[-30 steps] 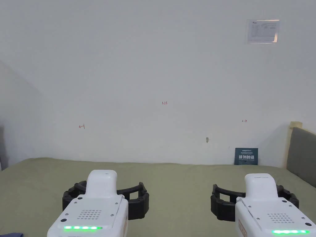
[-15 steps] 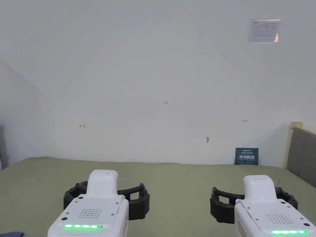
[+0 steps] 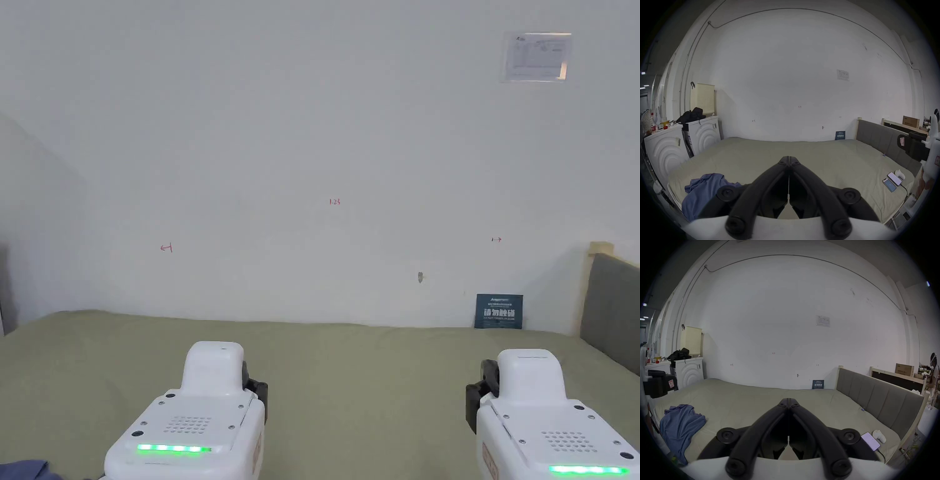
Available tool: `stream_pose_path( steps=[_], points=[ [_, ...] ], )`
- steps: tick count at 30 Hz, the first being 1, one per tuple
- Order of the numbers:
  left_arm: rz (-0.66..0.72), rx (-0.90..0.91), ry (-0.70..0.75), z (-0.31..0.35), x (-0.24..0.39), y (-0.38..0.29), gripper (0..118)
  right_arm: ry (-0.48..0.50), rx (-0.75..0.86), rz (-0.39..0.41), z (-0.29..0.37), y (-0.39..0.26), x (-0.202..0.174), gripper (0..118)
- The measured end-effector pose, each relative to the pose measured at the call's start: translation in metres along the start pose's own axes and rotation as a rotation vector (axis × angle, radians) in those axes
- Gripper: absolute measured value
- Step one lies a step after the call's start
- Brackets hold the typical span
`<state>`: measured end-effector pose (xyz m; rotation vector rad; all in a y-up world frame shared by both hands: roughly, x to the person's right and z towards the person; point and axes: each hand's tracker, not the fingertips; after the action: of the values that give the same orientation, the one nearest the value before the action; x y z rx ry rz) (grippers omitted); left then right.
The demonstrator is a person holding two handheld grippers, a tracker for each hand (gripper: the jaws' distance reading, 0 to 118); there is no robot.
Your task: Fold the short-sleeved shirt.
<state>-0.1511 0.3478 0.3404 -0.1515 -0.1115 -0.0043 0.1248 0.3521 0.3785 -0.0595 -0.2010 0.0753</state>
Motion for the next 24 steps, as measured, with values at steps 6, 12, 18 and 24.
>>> stream_pose_path(
  steps=[6,12,18,24],
  points=[
    [0.008,-0.007,0.004,0.0,-0.014,-0.003,0,-0.002,-0.031,-0.01,-0.007,-0.004,-0.001,0],
    [0.021,-0.011,0.15,0.022,-0.076,-0.001,1,0.148,-0.05,-0.006,-0.023,0.0,-0.053,0],
    [0.045,-0.019,0.409,0.074,-0.173,-0.006,1,0.41,-0.023,-0.004,-0.026,0.005,-0.162,0],
    [0.075,-0.023,0.65,0.14,-0.25,-0.01,1,0.619,-0.002,-0.017,-0.01,0.015,-0.25,0]
  ],
)
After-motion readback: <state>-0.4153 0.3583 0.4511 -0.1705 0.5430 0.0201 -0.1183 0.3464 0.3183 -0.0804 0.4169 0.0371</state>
